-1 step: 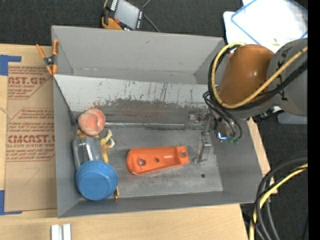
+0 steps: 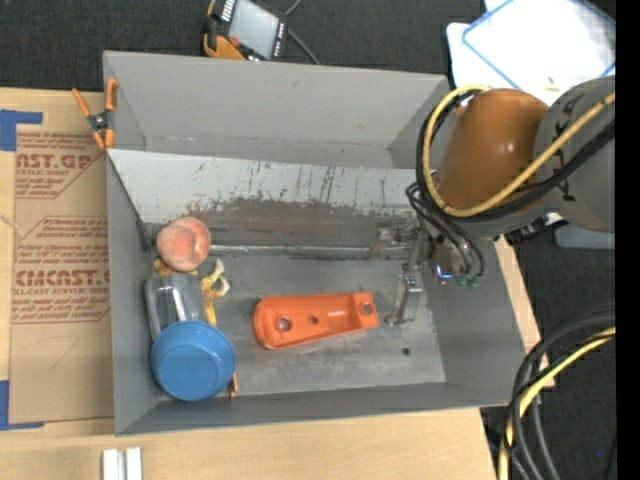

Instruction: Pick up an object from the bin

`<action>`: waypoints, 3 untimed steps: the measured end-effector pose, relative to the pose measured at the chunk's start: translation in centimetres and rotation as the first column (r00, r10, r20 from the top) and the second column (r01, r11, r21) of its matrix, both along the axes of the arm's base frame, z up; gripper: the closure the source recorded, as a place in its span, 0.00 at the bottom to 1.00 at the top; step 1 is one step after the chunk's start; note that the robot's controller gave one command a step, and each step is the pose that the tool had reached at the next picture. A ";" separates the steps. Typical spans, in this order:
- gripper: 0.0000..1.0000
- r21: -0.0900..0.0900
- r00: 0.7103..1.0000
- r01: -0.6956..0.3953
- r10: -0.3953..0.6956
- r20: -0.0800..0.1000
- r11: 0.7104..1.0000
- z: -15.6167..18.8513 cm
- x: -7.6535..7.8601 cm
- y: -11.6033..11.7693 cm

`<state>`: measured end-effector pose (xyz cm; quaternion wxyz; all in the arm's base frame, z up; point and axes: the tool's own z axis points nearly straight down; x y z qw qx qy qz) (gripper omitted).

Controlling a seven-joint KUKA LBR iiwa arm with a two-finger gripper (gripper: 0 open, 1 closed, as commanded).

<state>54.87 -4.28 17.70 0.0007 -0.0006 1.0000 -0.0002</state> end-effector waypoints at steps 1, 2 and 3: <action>0.00 -0.001 0.990 -0.139 0.139 0.004 0.990 -7.6 -2.2 3.4; 1.00 -0.005 0.944 -0.331 0.331 0.009 0.944 -10.7 -1.4 3.1; 1.00 -0.005 0.944 -0.331 0.331 0.009 0.944 -10.7 -1.4 3.0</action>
Offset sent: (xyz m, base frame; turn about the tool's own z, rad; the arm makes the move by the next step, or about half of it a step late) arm -0.0139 0.0297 -0.1070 -0.3377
